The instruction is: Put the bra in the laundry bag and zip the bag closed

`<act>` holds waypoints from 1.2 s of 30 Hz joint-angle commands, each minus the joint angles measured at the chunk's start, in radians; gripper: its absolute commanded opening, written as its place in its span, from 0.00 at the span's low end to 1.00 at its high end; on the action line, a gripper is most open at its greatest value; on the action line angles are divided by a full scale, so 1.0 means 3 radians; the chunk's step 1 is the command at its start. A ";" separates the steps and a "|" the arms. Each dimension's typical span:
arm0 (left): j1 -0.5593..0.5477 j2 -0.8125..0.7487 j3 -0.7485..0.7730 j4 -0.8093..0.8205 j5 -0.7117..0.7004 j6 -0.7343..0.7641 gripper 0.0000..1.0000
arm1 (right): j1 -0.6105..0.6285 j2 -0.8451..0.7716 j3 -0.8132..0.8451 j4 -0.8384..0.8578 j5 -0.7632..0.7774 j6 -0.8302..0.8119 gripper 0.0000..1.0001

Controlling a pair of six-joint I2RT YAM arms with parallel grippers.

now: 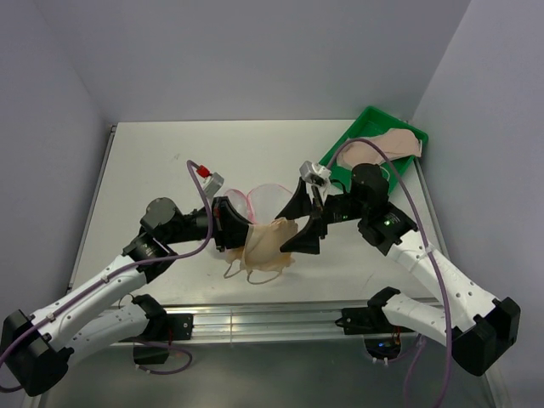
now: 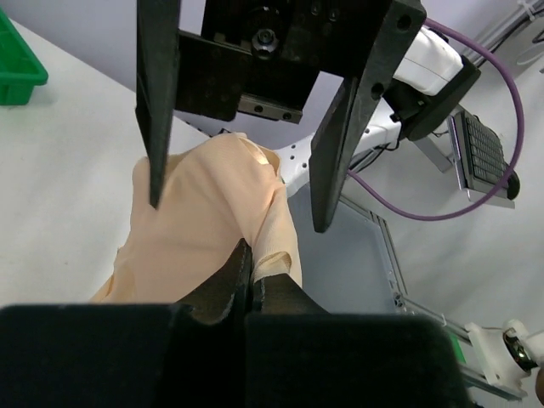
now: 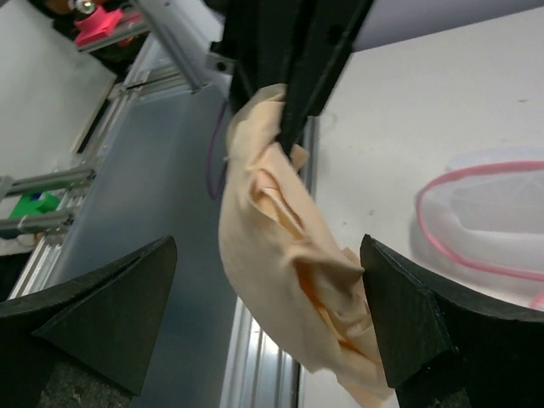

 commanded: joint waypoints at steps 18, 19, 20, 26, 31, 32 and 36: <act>0.0007 -0.0137 0.0837 -0.1434 -0.1249 0.0602 0.87 | 0.0203 -0.0152 -0.0498 0.0996 0.0271 0.0603 0.02; 0.0007 -0.0157 0.0909 -0.1600 -0.1829 0.0658 0.89 | 0.0203 -0.0157 -0.0498 0.0965 0.0343 0.0603 0.01; 0.0032 -0.0168 0.1036 -0.1759 -0.2138 0.0659 0.89 | 0.0203 -0.0167 -0.0503 0.0939 0.0435 0.0623 0.00; 0.0303 -0.0403 0.0956 -0.2318 -0.3408 0.0414 0.84 | 0.0198 -0.0280 -0.0559 0.1204 0.1079 0.0975 0.00; 0.0467 -0.0378 0.0486 -0.2349 -0.3461 0.0260 0.63 | 0.0198 -0.0244 -0.0452 0.1195 0.1845 0.1235 0.00; 0.0493 -0.0327 0.0404 -0.2268 -0.3420 0.0250 0.63 | 0.0198 -0.0199 -0.0431 0.1200 0.1963 0.1302 0.00; 0.0518 0.0087 0.0138 -0.1925 -0.3272 0.0214 0.66 | 0.0203 -0.0065 -0.0406 0.1450 0.2429 0.1686 0.00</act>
